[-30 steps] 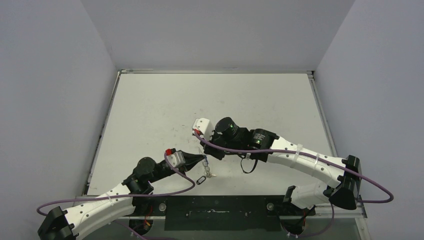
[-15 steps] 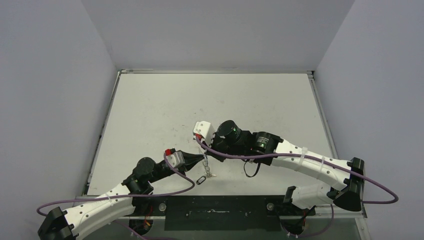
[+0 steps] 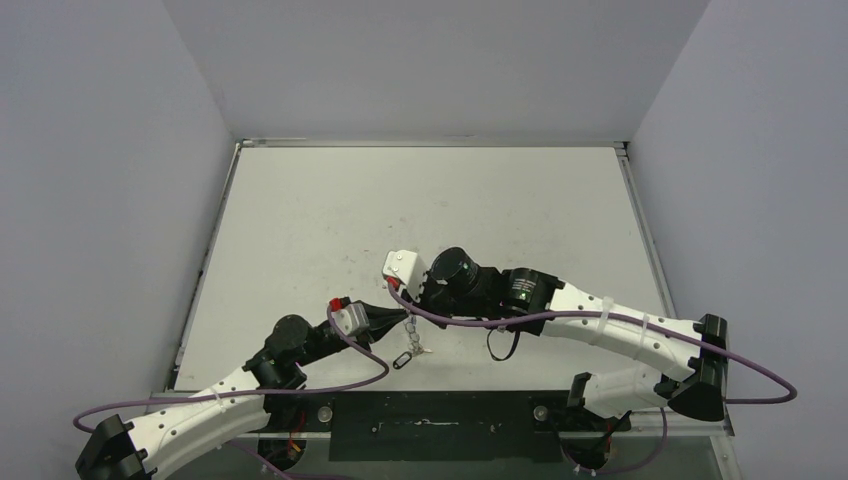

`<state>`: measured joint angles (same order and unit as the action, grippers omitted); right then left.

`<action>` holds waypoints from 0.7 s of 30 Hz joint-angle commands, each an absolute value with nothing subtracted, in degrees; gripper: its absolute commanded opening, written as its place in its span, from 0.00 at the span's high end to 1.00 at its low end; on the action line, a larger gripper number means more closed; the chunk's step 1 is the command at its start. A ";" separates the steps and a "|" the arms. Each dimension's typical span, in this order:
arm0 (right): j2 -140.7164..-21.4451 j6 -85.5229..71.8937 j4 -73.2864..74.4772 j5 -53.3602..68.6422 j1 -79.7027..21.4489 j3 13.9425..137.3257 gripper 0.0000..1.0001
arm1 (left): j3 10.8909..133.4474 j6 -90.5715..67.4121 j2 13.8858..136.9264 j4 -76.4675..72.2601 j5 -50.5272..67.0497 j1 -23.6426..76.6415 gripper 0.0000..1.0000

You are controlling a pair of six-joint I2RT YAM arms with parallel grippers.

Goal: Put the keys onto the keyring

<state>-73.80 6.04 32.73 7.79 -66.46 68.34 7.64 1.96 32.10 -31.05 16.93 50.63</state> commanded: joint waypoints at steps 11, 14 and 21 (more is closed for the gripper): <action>-75.67 6.28 30.53 4.24 -67.90 69.92 1.00 | 9.49 1.41 31.07 -32.65 16.65 50.63 1.00; -76.01 5.94 30.65 2.29 -67.94 70.07 1.00 | 9.49 1.41 30.70 -32.35 16.70 50.64 1.00; -75.09 5.64 29.92 2.14 -67.93 69.95 1.00 | 9.42 1.41 30.16 -31.82 16.66 50.70 1.00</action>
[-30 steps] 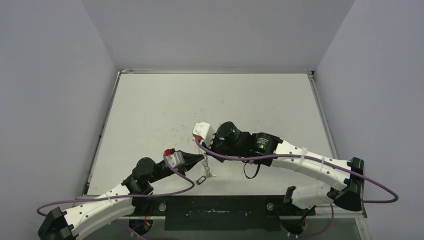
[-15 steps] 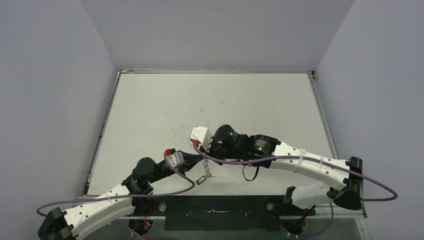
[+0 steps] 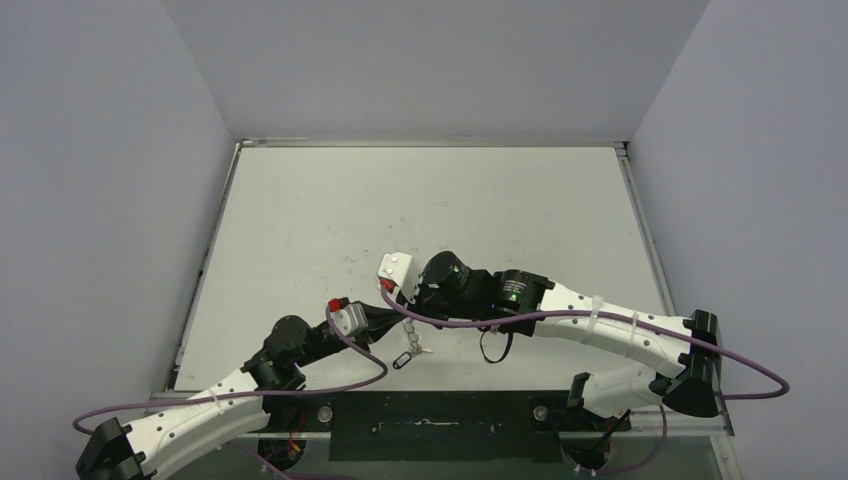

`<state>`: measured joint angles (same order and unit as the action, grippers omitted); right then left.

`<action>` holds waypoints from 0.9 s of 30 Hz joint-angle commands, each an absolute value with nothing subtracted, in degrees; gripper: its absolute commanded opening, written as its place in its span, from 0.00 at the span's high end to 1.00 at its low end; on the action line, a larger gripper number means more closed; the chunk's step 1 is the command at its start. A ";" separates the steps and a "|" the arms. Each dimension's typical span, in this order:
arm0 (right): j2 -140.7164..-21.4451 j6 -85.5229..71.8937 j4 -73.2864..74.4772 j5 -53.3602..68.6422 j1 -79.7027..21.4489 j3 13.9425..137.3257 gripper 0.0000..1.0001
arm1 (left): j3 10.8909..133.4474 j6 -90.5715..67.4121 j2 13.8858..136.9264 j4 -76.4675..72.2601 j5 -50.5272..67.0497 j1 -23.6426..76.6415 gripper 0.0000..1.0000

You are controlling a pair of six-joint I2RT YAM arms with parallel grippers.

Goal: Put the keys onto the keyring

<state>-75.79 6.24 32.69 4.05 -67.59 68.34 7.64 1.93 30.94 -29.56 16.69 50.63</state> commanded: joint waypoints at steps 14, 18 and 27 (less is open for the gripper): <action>-73.92 6.06 28.49 6.19 -67.95 69.46 1.00 | 9.24 1.41 30.02 -31.57 16.52 50.63 1.00; -73.76 5.99 28.54 5.46 -67.95 69.54 1.00 | 9.23 1.36 30.17 -31.73 16.60 50.67 1.00; -73.13 5.57 28.04 4.89 -68.02 69.18 1.00 | 9.23 1.14 29.80 -31.57 16.96 50.65 1.00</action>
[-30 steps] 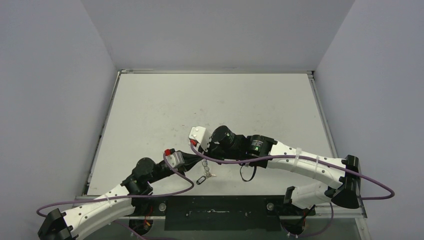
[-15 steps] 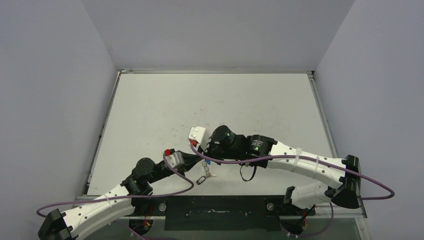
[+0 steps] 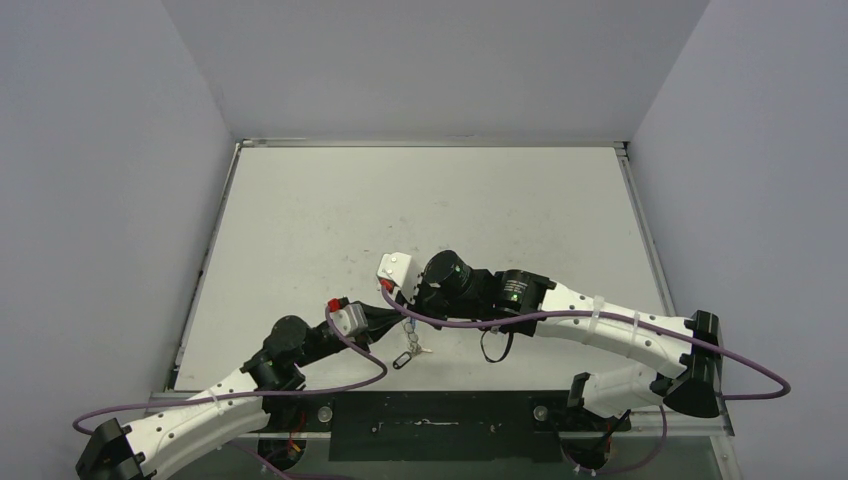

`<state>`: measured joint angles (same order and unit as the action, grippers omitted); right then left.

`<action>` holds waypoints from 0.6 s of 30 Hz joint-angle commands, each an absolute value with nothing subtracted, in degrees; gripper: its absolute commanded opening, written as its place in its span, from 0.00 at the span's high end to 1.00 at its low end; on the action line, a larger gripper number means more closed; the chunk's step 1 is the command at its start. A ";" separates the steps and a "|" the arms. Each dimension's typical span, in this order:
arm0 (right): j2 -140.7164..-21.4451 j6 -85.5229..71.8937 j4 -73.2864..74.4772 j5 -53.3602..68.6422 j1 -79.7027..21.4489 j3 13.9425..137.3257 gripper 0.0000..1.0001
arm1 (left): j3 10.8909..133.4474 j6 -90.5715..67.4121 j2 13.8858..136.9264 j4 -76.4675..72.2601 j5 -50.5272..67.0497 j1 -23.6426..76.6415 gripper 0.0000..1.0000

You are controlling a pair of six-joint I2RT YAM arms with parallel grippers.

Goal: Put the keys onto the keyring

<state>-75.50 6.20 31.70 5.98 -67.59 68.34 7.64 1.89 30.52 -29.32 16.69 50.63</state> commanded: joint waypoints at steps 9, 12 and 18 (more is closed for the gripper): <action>-73.05 5.56 27.02 7.34 -67.98 69.27 1.00 | 9.28 1.14 29.59 -31.31 16.96 50.63 1.00; -73.04 5.45 26.66 6.96 -67.96 69.50 1.00 | 9.23 1.14 29.37 -31.12 16.96 50.63 1.00; -74.16 5.63 26.59 6.33 -67.97 70.04 1.00 | 9.24 1.14 29.01 -30.73 16.96 50.65 1.00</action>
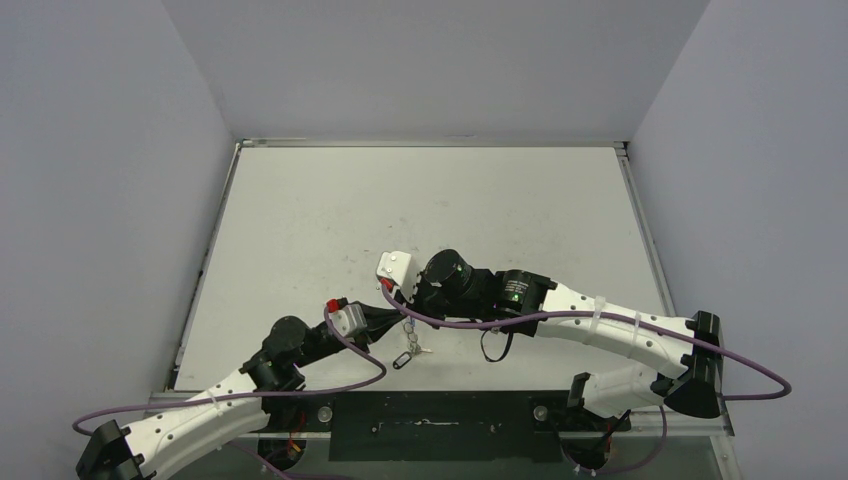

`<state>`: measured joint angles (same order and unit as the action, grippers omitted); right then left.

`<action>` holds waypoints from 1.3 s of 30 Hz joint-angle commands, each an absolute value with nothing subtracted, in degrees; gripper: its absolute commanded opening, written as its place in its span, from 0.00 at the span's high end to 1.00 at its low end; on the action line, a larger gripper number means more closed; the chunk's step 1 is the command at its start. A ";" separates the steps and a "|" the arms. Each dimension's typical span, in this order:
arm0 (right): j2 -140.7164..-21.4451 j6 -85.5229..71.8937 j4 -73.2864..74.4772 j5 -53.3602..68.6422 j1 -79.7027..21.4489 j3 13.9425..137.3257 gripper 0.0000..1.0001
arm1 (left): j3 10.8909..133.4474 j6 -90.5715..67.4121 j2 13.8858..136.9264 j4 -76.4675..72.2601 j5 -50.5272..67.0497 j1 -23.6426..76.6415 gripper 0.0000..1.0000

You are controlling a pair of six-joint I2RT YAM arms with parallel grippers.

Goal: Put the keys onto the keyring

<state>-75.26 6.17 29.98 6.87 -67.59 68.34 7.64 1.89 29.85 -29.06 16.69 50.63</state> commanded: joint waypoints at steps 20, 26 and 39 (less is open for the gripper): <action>-71.51 2.75 26.34 2.51 -67.64 67.07 1.00 | 9.48 1.49 27.78 -29.20 16.17 50.67 1.00; -67.08 -2.56 24.49 0.55 -62.38 61.14 0.88 | 10.26 2.50 22.66 -21.87 14.33 50.66 1.00; -67.06 -21.47 15.10 9.81 -48.71 43.39 0.44 | 13.10 4.85 11.54 -7.45 10.26 50.63 1.00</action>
